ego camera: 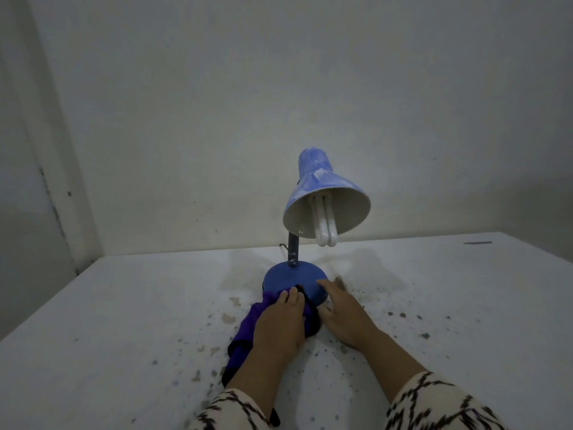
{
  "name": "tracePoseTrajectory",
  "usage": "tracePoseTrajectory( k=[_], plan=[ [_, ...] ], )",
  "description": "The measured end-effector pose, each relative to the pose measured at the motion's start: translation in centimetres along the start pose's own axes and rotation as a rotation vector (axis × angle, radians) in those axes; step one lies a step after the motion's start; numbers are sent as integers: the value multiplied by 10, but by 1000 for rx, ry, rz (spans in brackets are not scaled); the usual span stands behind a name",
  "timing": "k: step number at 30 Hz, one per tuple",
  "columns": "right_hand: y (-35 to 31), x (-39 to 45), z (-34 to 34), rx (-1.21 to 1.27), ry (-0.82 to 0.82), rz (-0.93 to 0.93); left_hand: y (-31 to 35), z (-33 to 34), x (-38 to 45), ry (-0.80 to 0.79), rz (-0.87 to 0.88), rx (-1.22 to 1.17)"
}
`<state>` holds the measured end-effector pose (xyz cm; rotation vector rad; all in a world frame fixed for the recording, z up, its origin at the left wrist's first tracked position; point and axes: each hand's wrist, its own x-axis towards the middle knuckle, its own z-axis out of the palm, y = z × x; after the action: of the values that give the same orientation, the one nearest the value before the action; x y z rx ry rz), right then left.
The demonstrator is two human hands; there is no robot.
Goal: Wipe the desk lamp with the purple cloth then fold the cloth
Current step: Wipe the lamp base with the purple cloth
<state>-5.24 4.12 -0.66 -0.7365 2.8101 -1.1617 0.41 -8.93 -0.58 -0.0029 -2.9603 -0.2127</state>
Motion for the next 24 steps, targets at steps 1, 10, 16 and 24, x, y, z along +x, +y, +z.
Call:
tracePoseTrajectory(
  k=[1, 10, 16, 24],
  plan=[
    [0, -1, 0, -4, 0, -3, 2, 0, 0, -15, 18, -9],
    [-1, -13, -12, 160, 100, 28, 18, -8, 3, -14, 20, -393],
    [-8, -22, -25, 643, 206, 155, 44, -10, 9, 20, -16, -639],
    [5, -14, -39, 1095, 13, 221, 43, -25, 24, -80, 90, -680]
  ],
)
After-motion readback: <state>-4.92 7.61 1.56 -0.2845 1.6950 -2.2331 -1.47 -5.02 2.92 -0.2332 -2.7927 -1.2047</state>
